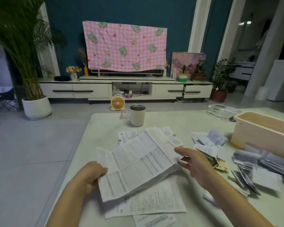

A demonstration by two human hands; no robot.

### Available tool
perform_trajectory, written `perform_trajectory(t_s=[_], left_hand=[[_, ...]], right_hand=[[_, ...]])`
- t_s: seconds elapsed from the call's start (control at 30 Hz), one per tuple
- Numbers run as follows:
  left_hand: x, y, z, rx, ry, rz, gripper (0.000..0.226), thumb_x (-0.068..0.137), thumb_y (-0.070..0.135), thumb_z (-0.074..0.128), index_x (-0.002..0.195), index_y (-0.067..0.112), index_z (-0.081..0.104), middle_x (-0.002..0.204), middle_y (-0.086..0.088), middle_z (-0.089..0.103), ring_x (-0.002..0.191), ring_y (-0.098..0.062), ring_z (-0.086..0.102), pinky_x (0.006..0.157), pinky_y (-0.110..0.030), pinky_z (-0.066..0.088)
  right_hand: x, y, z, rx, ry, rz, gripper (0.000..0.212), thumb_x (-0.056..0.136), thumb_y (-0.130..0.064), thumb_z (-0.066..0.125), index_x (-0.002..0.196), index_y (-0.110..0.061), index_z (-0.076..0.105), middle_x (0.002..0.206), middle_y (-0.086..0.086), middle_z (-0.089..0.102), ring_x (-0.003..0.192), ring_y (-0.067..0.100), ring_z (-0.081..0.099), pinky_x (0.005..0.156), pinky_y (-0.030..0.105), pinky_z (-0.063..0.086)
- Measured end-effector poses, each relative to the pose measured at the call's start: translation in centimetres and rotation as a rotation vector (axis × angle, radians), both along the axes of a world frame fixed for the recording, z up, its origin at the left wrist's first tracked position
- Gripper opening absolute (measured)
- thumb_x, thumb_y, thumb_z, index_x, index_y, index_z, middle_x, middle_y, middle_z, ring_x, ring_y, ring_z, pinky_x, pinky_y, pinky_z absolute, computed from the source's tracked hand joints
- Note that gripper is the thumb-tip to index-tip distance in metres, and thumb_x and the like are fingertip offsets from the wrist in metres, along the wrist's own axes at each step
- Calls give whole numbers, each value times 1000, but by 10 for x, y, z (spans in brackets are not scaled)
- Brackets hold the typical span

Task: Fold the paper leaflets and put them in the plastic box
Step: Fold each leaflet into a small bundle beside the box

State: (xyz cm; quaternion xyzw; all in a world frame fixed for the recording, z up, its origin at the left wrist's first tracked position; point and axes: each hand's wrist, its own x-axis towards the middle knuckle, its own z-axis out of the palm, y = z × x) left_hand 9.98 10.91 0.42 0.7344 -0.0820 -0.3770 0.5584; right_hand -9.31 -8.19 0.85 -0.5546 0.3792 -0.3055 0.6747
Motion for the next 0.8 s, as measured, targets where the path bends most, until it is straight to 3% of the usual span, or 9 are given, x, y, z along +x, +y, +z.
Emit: perform_trajectory(t_s=[0.07, 0.13, 0.27, 0.33, 0.4, 0.5, 0.6, 0.7, 0.8], left_hand=[[1, 4, 1, 44, -38, -13, 31, 94, -6, 42, 125, -11, 45, 82, -15, 57, 72, -30, 54, 60, -35, 43], [1, 4, 2, 46, -48, -18, 26, 94, -6, 43, 120, -9, 47, 79, -14, 56, 68, -26, 53, 52, -34, 44], [-3, 4, 8, -56, 35, -26, 21, 94, -9, 40, 112, -2, 48, 81, -14, 59, 71, -25, 57, 39, -25, 51], [-1, 4, 9, -85, 48, -40, 25, 93, -10, 40, 116, -5, 49, 84, -16, 62, 74, -27, 60, 45, -29, 53], [0, 6, 12, -98, 34, -58, 27, 93, -10, 40, 117, -2, 50, 86, -16, 64, 77, -28, 62, 53, -33, 52], [1, 13, 19, -116, 22, -78, 28, 93, -9, 41, 118, 0, 49, 89, -15, 64, 81, -29, 61, 62, -35, 49], [5, 22, 24, -135, 8, -84, 31, 93, -8, 42, 122, -3, 50, 92, -15, 64, 83, -29, 61, 65, -35, 47], [8, 26, 27, -169, 14, -77, 30, 93, -7, 42, 122, -5, 50, 93, -15, 65, 83, -28, 61, 66, -35, 46], [6, 24, 29, -224, 57, -88, 31, 93, -7, 41, 122, -3, 50, 94, -15, 65, 84, -29, 61, 67, -35, 47]], right_hand=[[-5, -1, -9, -344, 306, -83, 22, 91, -14, 58, 112, -11, 63, 116, 4, 59, 104, 19, 54, 84, 30, 44], [-8, 6, -16, -737, 436, -46, 35, 88, -18, 61, 123, -14, 56, 128, 1, 52, 116, 18, 49, 95, 26, 38], [2, 54, -22, -1052, 425, 592, 83, 76, -53, 66, 143, -28, 24, 145, -17, 21, 138, 2, 15, 104, 2, 6], [15, 71, -31, -1465, 472, 592, 88, 75, -59, 62, 145, -26, 22, 154, -9, 15, 143, 7, 8, 115, 18, -2], [29, 81, -38, -1775, 518, 454, 82, 66, -56, 68, 134, -17, 40, 145, 6, 42, 137, 22, 34, 113, 38, 16], [45, 76, -53, -1824, 472, 329, 71, 48, -27, 86, 112, -15, 58, 121, 7, 64, 117, 25, 58, 105, 40, 39], [40, 63, -59, -1785, 415, 224, 64, 38, 2, 82, 98, -15, 70, 104, 2, 71, 98, 21, 68, 82, 33, 54], [27, 47, -52, -1734, 429, 179, 50, 44, 4, 63, 90, -13, 72, 85, 1, 73, 74, 18, 70, 58, 26, 56], [19, 34, -46, -1661, 456, 151, 53, 45, 17, 72, 94, -5, 70, 84, 9, 71, 70, 25, 69, 47, 32, 55]])
